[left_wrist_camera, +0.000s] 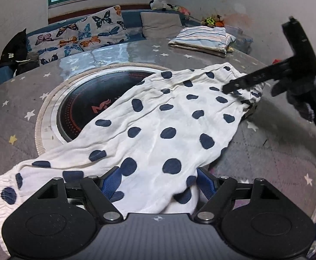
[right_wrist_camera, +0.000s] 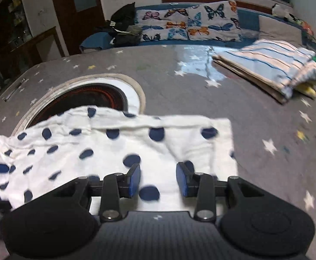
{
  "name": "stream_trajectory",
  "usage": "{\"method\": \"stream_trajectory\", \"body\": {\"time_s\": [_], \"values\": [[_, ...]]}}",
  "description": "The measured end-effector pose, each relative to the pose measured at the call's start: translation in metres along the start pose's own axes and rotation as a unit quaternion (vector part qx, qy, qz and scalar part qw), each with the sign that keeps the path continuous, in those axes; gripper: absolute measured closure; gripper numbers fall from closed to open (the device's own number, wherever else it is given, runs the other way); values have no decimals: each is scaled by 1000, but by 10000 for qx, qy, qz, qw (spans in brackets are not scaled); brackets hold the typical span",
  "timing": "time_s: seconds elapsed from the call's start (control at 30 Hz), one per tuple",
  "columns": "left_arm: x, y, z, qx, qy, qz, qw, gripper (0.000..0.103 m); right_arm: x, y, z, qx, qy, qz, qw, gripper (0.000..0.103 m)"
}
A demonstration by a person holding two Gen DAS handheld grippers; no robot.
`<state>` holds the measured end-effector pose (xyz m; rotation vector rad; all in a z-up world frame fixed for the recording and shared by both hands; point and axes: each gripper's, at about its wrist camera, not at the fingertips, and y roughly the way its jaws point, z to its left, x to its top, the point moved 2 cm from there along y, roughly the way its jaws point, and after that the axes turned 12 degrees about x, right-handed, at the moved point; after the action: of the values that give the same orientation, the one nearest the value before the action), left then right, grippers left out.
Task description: Fold clothes
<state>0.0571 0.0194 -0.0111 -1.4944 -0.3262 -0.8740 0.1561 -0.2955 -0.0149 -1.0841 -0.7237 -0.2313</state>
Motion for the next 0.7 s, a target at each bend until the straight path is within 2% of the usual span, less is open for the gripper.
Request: {"method": "stream_trajectory", "body": {"time_s": [0.27,0.4,0.53,0.7], "values": [[-2,-1,15,44,220,68,9997,24,-29,-29,7,-142,-184,238,9994,66],[0,-6,19,7,192,46,9998,24,-30,-48,-1,-185,21,-69,9998,64],[8,-15,16,-101,12,-110,9999,24,-31,-68,-8,-227,227,-376,9988,53],[19,-14,9,-28,-329,-247,9991,22,-35,-63,-34,-277,921,-492,9942,52]]}}
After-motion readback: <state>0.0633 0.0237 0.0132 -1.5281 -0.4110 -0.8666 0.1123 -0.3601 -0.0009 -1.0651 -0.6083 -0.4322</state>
